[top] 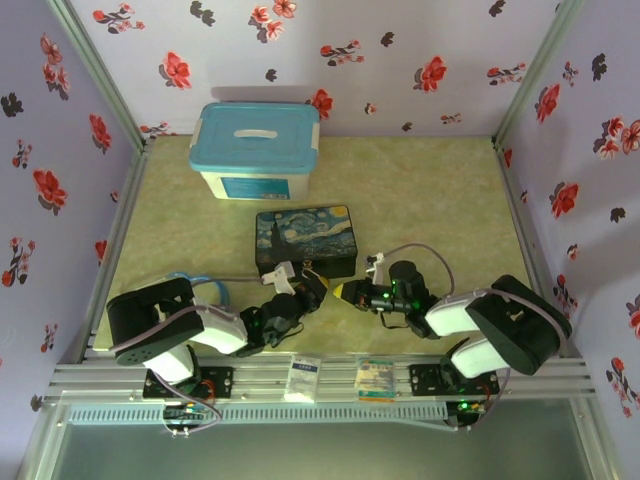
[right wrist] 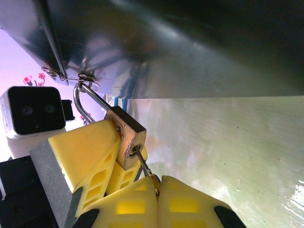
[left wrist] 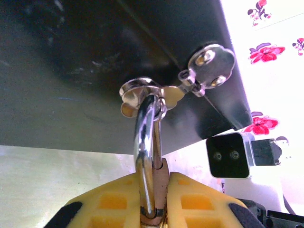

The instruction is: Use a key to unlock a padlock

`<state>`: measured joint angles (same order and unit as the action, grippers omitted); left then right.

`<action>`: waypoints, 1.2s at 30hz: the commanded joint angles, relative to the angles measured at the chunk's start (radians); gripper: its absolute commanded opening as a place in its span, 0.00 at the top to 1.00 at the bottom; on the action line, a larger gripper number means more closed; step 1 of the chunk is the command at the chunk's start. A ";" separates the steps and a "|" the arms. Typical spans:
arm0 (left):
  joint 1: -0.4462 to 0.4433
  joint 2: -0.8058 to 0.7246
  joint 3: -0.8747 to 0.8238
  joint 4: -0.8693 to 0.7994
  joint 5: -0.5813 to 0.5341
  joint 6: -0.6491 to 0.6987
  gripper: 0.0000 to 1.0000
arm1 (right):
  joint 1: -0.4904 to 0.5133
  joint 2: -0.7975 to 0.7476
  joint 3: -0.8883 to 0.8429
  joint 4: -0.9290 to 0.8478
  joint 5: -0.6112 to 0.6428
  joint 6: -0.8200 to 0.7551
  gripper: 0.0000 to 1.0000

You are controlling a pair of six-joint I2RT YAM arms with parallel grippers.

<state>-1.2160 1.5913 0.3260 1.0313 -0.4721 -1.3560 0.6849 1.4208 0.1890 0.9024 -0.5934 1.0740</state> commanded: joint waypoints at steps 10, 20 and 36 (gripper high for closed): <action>-0.014 -0.010 0.018 0.147 0.078 -0.012 1.00 | -0.010 -0.038 0.038 -0.042 -0.095 -0.090 1.00; -0.015 0.016 0.012 0.194 0.082 -0.040 1.00 | -0.032 -0.005 0.023 -0.033 -0.123 -0.103 1.00; -0.019 0.009 0.055 0.190 0.153 -0.031 1.00 | -0.163 0.066 0.068 -0.023 -0.249 -0.105 1.00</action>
<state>-1.2160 1.6093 0.3248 1.0775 -0.4267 -1.3861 0.5549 1.4689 0.2218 0.8623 -0.8211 0.9894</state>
